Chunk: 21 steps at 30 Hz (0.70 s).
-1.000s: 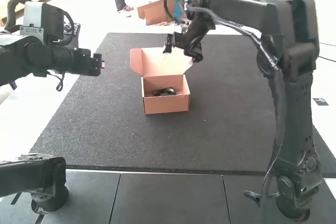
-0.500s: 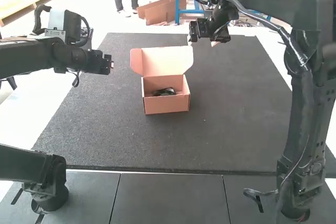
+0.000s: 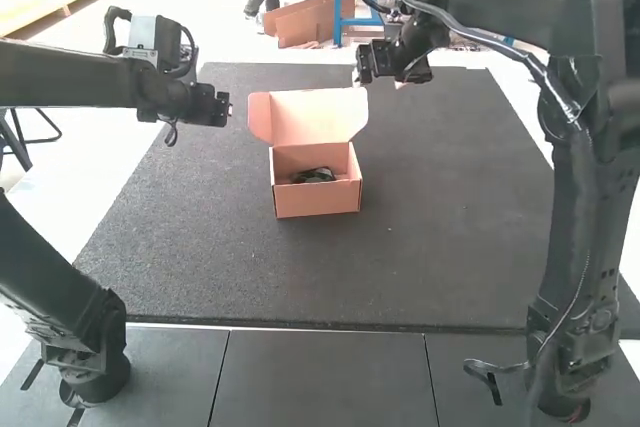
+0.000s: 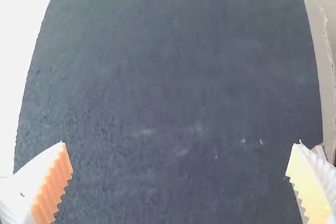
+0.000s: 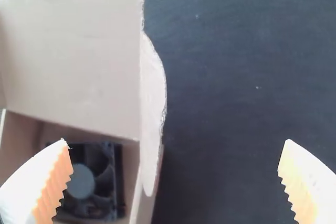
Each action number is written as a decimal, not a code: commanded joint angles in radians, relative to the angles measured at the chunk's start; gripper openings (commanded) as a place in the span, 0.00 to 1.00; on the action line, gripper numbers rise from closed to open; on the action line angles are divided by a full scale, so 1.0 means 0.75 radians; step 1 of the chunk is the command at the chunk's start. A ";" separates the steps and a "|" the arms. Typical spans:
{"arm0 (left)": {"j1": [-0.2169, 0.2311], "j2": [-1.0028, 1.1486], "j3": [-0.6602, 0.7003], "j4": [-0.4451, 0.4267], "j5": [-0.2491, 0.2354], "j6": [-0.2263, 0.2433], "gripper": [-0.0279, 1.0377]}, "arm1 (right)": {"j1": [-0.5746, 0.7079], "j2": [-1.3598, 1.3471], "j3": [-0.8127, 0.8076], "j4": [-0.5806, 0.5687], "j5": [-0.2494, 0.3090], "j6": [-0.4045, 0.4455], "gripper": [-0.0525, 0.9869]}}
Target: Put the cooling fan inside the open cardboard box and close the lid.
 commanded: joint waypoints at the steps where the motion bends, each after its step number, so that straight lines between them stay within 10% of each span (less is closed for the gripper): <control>1: -0.009 0.063 0.077 0.031 -0.018 -0.013 0.94 | -0.020 0.028 0.024 0.020 -0.067 -0.003 0.92; 21: -0.009 0.327 0.306 0.081 -0.018 -0.031 0.94 | -0.055 0.214 0.259 0.030 -0.192 0.023 0.92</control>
